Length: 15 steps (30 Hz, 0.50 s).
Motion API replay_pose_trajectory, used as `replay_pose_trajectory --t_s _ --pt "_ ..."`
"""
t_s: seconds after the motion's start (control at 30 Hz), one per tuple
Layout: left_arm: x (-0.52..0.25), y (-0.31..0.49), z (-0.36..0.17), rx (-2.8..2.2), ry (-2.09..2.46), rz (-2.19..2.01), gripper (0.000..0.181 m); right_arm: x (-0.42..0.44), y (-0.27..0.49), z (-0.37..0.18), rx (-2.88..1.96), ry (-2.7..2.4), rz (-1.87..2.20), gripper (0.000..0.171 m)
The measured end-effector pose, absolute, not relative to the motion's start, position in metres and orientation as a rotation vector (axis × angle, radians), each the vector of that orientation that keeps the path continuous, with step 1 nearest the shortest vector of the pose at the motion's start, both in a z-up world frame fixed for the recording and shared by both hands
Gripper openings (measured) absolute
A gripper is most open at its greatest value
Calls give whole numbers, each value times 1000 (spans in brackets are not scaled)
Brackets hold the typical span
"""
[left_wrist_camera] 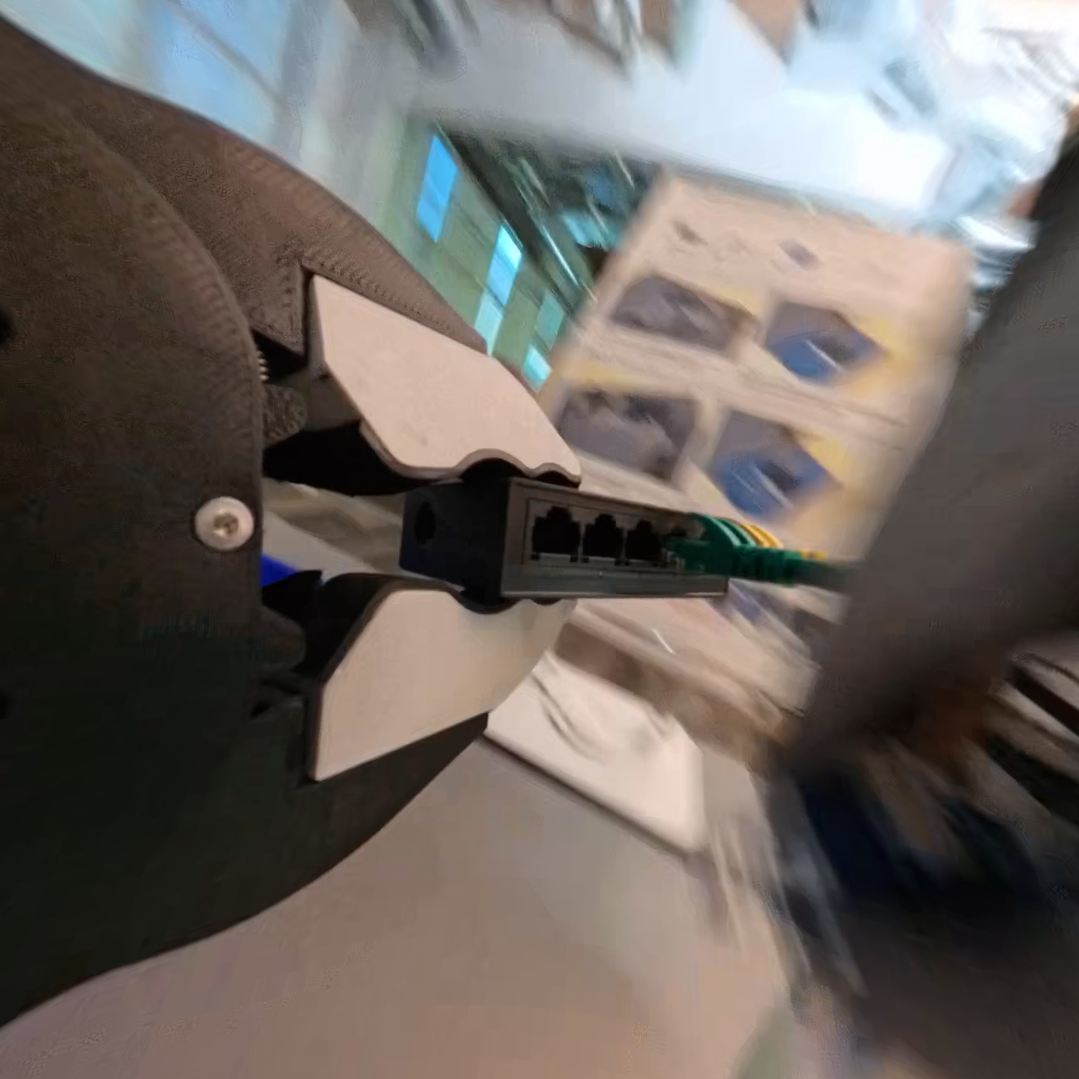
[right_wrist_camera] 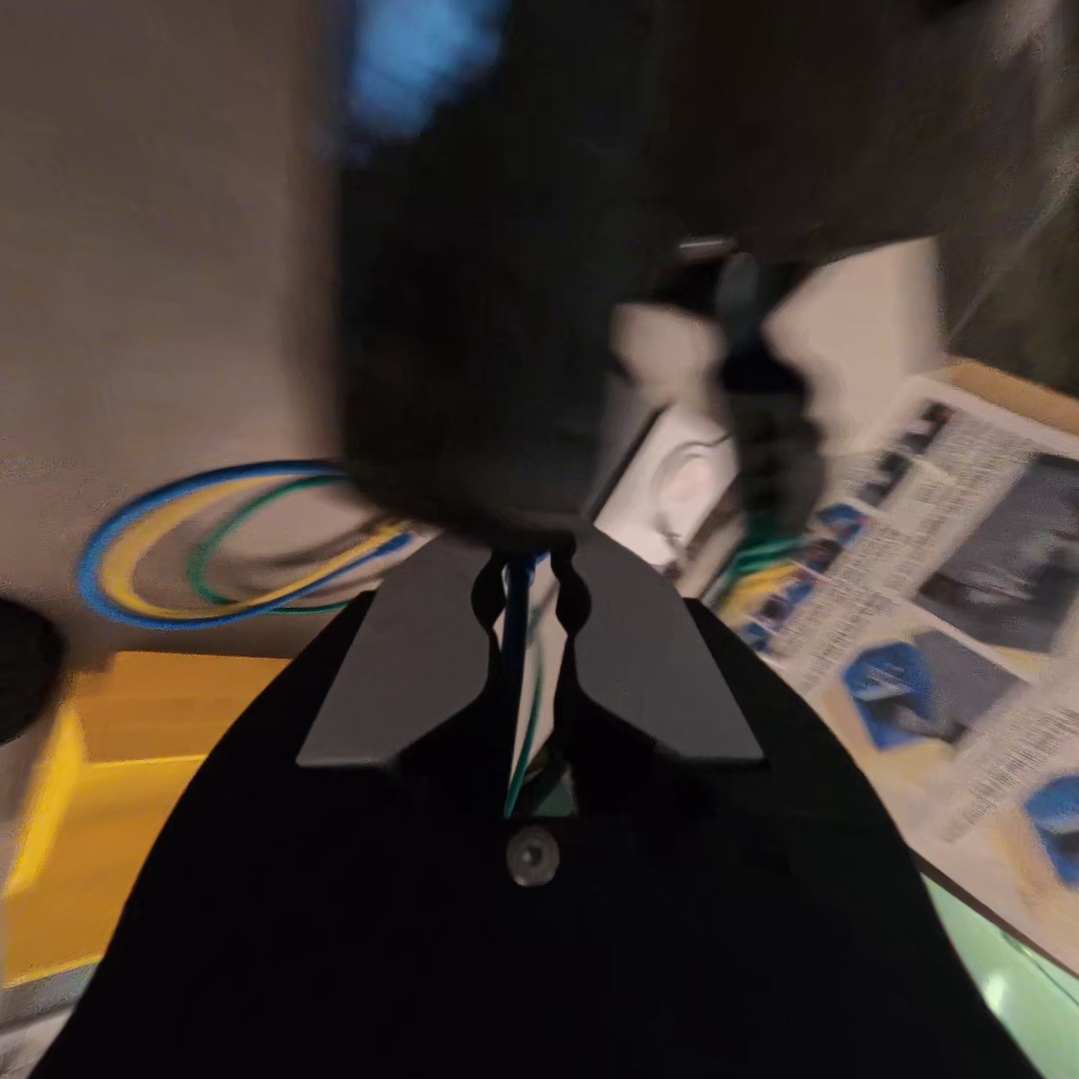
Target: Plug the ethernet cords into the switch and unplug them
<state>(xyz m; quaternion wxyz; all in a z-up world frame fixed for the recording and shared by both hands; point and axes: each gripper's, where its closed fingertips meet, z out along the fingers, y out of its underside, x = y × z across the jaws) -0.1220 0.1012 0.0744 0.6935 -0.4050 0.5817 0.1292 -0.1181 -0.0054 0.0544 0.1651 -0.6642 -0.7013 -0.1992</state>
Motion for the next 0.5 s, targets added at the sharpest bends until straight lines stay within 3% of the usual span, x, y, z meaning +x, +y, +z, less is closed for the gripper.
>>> replay_pose_trajectory --t_s 0.07,0.33,0.5 --pt "-144 119 83 -997 1286 139 29 -99 -4 43 -1724 -2088 -850 15" --pt "-190 122 124 -997 1176 69 30 -99 -23 79 -1847 -1600 -505 14" --pt "-204 141 116 -1051 1188 88 31 -83 -51 37 -1903 -1468 -443 15"
